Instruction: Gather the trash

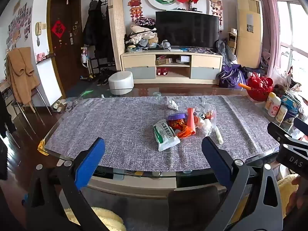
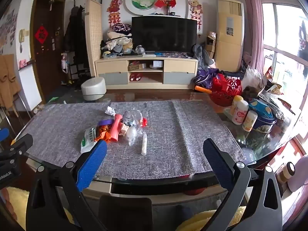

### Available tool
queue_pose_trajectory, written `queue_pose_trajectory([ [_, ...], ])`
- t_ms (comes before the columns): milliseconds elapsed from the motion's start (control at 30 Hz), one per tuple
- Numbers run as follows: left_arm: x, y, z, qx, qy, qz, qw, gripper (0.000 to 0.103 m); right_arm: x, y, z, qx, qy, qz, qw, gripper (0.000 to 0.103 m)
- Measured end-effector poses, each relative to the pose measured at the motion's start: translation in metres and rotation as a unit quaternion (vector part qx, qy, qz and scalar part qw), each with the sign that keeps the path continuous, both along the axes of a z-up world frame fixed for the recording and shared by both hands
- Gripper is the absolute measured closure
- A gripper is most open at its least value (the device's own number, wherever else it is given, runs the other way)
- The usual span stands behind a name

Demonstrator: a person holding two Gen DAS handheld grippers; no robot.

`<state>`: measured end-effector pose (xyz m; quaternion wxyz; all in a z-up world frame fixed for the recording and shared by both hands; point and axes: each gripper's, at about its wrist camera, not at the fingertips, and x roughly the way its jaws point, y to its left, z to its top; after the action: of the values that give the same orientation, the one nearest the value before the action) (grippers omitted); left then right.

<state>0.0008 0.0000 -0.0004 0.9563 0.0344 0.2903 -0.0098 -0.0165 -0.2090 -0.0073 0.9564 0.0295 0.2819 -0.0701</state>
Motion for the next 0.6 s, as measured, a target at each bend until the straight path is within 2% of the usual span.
queue_pose_trajectory([
  [600,-0.0034,-0.0032,-0.0024,-0.005,-0.013,0.002,0.9999,0.008,-0.0032,-0.003,-0.0001,0.01,-0.008,-0.001,1.0,0.002],
])
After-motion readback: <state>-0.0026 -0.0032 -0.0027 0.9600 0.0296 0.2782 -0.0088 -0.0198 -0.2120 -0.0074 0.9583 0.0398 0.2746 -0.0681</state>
